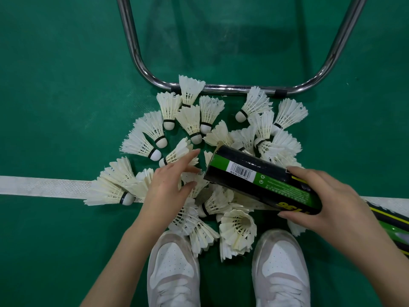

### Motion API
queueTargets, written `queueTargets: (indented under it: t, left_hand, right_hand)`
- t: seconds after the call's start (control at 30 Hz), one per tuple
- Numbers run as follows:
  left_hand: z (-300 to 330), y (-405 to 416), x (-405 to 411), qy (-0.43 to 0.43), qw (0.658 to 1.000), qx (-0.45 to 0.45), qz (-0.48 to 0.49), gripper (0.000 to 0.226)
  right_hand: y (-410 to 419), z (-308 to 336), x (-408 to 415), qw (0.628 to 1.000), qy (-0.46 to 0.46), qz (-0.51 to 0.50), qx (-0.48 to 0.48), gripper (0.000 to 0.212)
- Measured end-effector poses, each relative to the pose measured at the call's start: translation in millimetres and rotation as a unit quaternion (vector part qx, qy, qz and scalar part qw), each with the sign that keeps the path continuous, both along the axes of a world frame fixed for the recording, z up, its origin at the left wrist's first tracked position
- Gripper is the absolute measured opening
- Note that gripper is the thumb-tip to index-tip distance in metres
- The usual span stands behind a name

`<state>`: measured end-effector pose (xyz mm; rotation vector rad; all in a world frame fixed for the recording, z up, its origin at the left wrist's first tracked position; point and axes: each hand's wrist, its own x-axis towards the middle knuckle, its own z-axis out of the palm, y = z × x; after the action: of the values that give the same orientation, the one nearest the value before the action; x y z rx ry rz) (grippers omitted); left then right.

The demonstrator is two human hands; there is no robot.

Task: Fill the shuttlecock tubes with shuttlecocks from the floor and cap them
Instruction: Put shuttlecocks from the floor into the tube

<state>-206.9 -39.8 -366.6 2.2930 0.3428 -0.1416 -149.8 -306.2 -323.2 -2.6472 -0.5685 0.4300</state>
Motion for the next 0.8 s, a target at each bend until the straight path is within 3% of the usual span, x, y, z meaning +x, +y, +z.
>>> queueTargets:
  t: [0.17, 0.4, 0.8]
  left_hand:
    - [-2.1, 0.7, -0.2, -0.018, 0.999, 0.004, 0.030, 0.061]
    - [9.1, 5.3, 1.8, 0.014, 0.998, -0.017, 0.060, 0.063]
    - [50.1, 27.2, 12.8, -0.055, 0.972, -0.160, 0.161, 0.051]
  right_hand:
    - [-1.0, 0.2, -0.7, 1.000, -0.005, 0.001, -0.002, 0.070]
    - [-0.6, 0.9, -1.3, 1.000, -0.002, 0.000, -0.008, 0.071]
    - [-0.9, 0.8, -0.6, 1.000, -0.002, 0.001, -0.011, 0.072]
